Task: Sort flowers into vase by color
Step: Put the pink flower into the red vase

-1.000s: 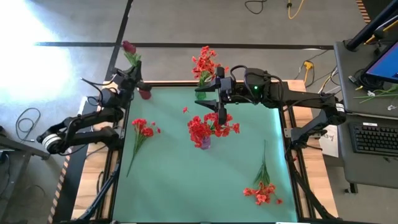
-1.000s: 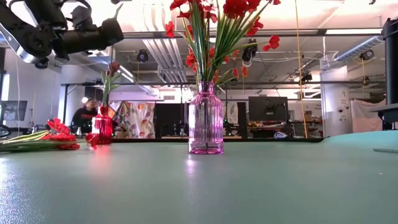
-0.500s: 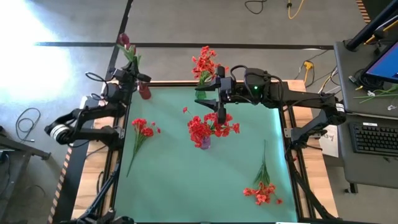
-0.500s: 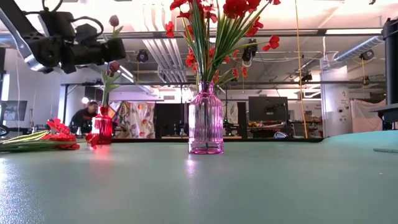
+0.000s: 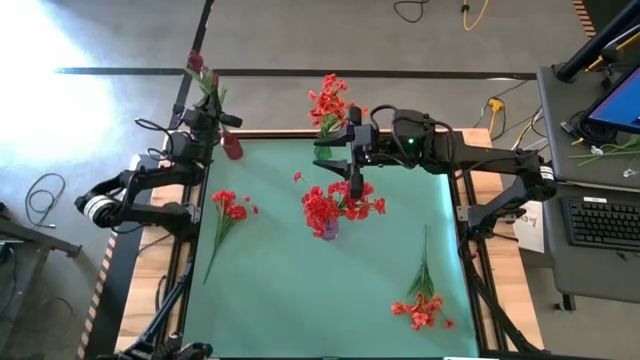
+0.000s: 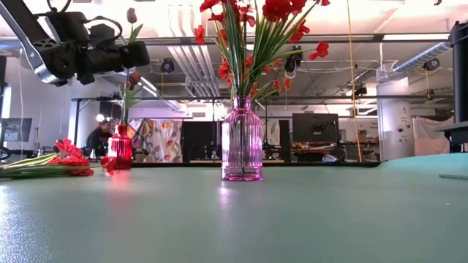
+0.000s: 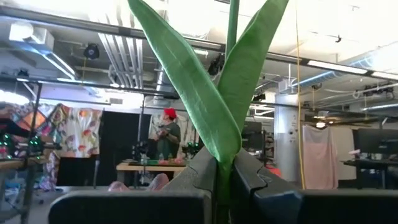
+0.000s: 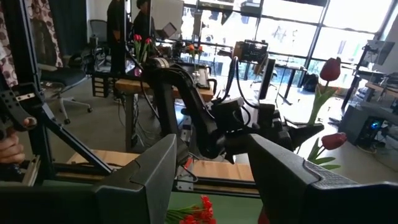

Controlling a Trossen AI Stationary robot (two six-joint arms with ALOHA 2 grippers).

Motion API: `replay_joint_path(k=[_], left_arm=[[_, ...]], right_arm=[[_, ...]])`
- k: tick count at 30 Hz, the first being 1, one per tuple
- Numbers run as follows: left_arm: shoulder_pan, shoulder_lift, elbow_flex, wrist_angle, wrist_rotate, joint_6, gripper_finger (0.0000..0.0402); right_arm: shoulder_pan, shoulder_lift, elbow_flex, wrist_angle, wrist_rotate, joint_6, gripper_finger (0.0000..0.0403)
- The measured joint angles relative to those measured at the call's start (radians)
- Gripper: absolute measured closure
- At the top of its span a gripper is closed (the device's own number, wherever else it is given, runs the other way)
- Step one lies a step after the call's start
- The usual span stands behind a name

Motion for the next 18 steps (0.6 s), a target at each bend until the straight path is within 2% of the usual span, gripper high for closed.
replay_joint_path(k=[9, 18], left_arm=[[0.01, 0.04, 0.014, -0.003, -0.004, 0.014, 0.0401], [0.013, 0.08, 0.012, -0.006, -0.05, 0.014, 0.0401]], right_arm=[[0.0, 0.0, 0.0, 0.0, 0.0, -0.001, 0.0211], [-0.001, 0.014, -0.001, 0.001, 0.001, 0.001, 0.0211]])
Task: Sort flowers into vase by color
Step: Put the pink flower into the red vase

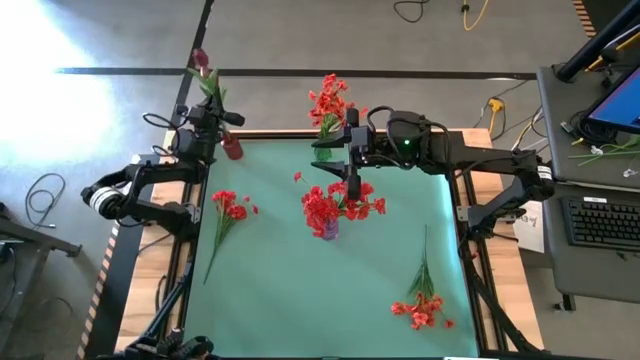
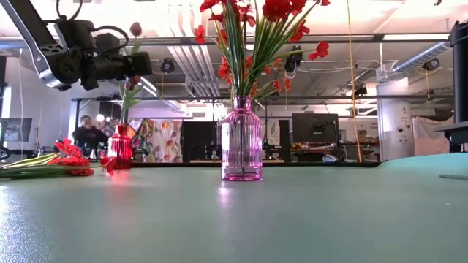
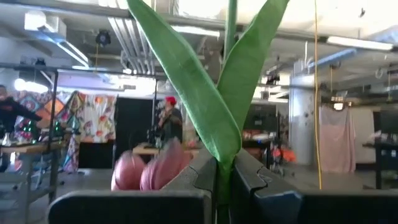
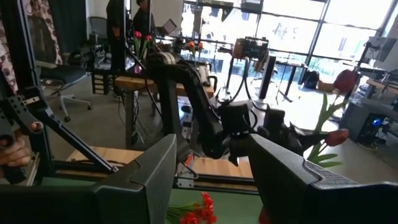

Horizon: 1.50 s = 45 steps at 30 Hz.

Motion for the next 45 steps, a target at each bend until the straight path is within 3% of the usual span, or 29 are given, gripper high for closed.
replay_joint_path(k=[8, 27, 45], left_arm=[[0.01, -0.006, 0.0, 0.006, -0.003, 0.0, 0.0401], [0.01, -0.019, 0.038, 0.015, -0.01, -0.027, 0.0401], [0.01, -0.032, 0.047, -0.105, -0.056, 0.037, 0.0401]], right_arm=[[-0.002, 0.008, 0.0, -0.001, 0.055, -0.012, 0.0211], [-0.002, 0.008, 0.0, 0.0, 0.06, -0.015, 0.0211], [-0.002, 0.008, 0.002, 0.0, 0.077, -0.016, 0.0211]])
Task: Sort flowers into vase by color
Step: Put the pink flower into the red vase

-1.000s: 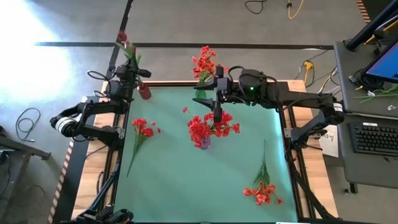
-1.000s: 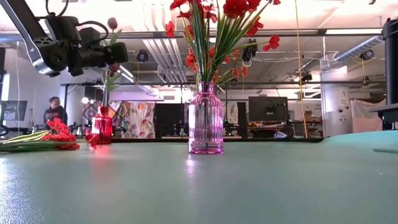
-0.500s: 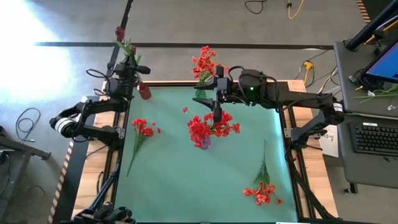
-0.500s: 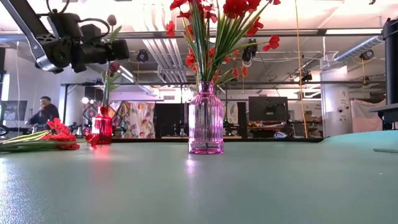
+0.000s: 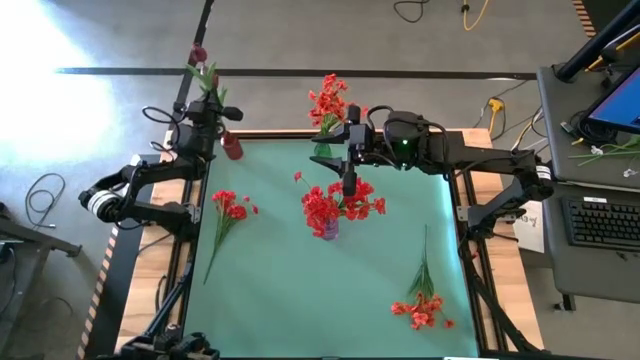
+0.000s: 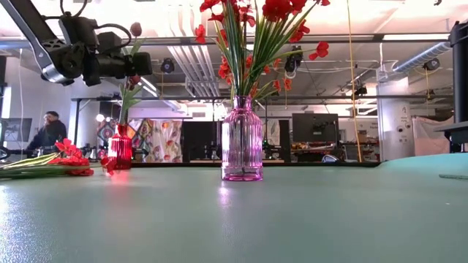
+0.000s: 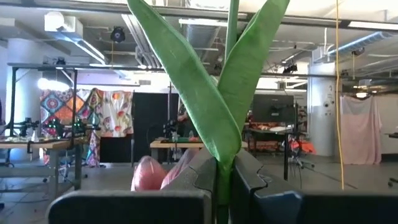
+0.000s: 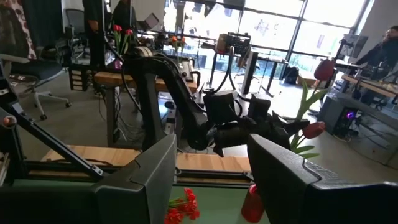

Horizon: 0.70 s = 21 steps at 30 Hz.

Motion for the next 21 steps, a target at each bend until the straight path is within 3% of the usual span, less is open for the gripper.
replay_joint_path(k=[21], left_arm=[[-0.001, 0.0, -0.004, -0.047, -0.026, -0.088, 0.0397]], right_arm=[[0.0, 0.0, 0.0, 0.0, -0.001, 0.001, 0.0211]])
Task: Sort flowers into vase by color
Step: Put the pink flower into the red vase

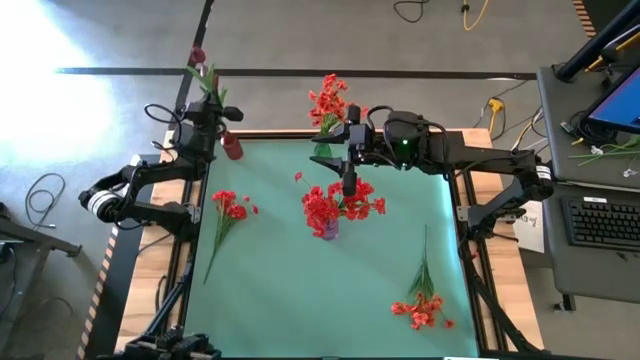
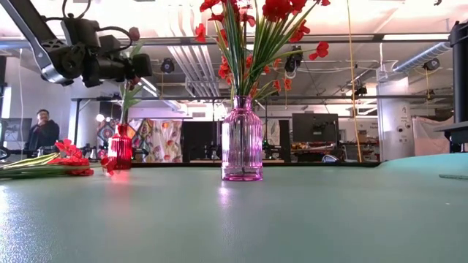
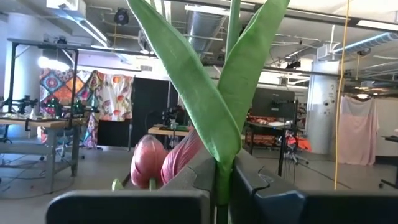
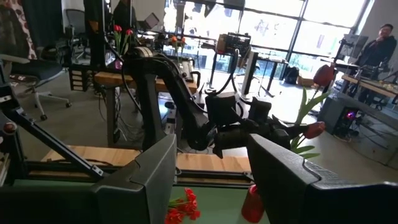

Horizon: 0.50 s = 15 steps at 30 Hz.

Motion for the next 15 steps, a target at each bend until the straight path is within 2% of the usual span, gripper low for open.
replay_joint_path(k=[5, 15], left_arm=[[0.0, -0.004, -0.012, -0.038, 0.0, -0.018, 0.0363], [-0.005, -0.03, -0.034, -0.19, 0.0, -0.057, 0.0262]], right_arm=[[0.0, 0.0, 0.0, 0.0, 0.0, 0.001, 0.0211], [0.0, 0.0, 0.0, -0.001, 0.0, 0.008, 0.0211]])
